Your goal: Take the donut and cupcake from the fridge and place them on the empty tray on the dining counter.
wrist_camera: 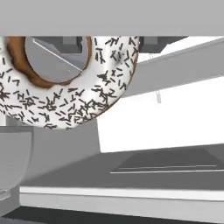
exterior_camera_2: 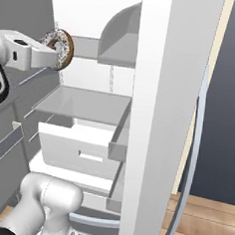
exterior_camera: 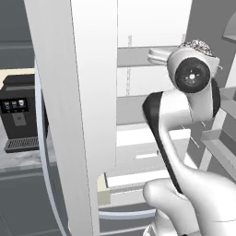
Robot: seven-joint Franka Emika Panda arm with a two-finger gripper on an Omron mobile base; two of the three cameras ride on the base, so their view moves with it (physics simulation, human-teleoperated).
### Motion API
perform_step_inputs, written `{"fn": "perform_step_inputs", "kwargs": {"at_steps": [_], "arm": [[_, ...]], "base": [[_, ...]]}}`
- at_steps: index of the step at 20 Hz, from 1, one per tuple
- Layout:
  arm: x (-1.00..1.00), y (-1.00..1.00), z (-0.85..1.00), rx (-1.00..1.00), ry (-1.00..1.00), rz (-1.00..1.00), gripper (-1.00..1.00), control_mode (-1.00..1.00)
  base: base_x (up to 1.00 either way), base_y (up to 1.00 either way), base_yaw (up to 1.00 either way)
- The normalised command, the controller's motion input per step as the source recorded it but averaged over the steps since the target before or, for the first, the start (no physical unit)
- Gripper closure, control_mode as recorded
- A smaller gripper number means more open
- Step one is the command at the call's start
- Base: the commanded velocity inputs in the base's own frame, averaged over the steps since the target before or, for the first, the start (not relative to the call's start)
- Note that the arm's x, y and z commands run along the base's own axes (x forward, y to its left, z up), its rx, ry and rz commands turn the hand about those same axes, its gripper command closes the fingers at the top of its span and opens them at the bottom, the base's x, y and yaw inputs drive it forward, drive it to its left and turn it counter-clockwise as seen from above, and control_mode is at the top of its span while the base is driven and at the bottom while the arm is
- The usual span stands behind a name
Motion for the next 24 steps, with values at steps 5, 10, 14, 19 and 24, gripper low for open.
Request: {"fn": "perform_step_inputs", "kwargs": {"at_steps": [5,10,14,19,24], "arm": [[-1.00,-0.04,-0.13,0.20,0.15,0.39,1.00,-1.00],[-1.00,0.00,-0.58,0.26,0.23,0.49,1.00,-1.00],[-1.00,0.00,-0.76,0.26,0.28,0.50,1.00,-1.00],[-0.45,0.00,-0.78,0.11,0.27,0.33,1.00,-1.00],[0.00,0.00,-0.06,0.00,0.02,0.01,1.00,-1.00]], "base": [[0.00,0.00,0.00],[0.00,0.00,0.00],[0.00,0.00,0.00],[0.00,0.00,0.00],[0.00,0.00,0.00]]}}
